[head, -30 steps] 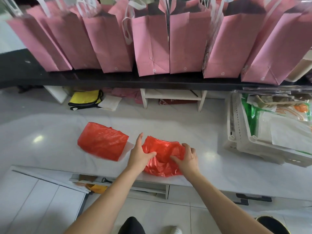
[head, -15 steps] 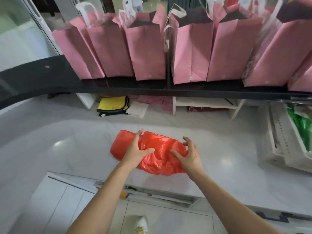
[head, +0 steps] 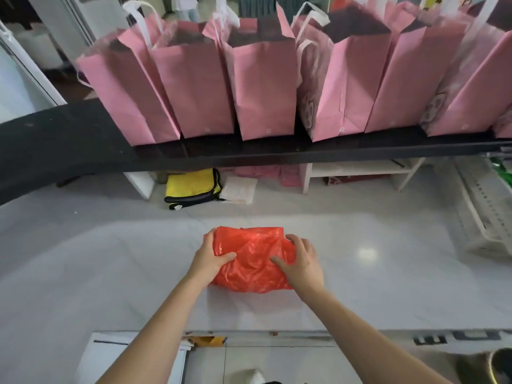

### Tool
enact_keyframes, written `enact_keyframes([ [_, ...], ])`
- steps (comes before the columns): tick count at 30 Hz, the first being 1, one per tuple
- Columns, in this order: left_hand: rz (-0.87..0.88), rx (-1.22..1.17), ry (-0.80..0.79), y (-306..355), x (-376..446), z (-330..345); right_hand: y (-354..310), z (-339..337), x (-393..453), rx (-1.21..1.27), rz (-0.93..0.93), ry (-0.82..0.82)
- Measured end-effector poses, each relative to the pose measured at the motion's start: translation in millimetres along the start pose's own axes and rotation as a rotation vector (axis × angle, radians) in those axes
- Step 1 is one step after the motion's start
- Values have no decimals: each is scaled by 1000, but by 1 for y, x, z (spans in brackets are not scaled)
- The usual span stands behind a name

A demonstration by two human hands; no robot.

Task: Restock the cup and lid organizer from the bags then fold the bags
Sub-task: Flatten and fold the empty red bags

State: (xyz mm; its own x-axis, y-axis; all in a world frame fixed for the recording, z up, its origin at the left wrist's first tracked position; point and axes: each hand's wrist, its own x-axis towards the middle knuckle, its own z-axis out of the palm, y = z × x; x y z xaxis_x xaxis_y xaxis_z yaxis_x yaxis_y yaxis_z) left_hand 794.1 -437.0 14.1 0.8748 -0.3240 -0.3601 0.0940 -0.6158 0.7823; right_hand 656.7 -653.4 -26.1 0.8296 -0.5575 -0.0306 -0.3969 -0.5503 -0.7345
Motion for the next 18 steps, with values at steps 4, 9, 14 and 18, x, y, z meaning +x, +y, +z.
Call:
enact_keyframes([
  [4, -65, 408, 245, -23, -7, 1, -3, 21, -3, -131, 105, 18],
  [9, -124, 310, 241, -34, 2, -4, -8, 33, 0, 50, 320, -71],
  [14, -143, 218, 234, -37, 3, -4, -13, 39, 0, 225, 369, -17],
  [18, -99, 86, 210, -40, 5, -7, -23, 38, -1, 317, 348, 63],
])
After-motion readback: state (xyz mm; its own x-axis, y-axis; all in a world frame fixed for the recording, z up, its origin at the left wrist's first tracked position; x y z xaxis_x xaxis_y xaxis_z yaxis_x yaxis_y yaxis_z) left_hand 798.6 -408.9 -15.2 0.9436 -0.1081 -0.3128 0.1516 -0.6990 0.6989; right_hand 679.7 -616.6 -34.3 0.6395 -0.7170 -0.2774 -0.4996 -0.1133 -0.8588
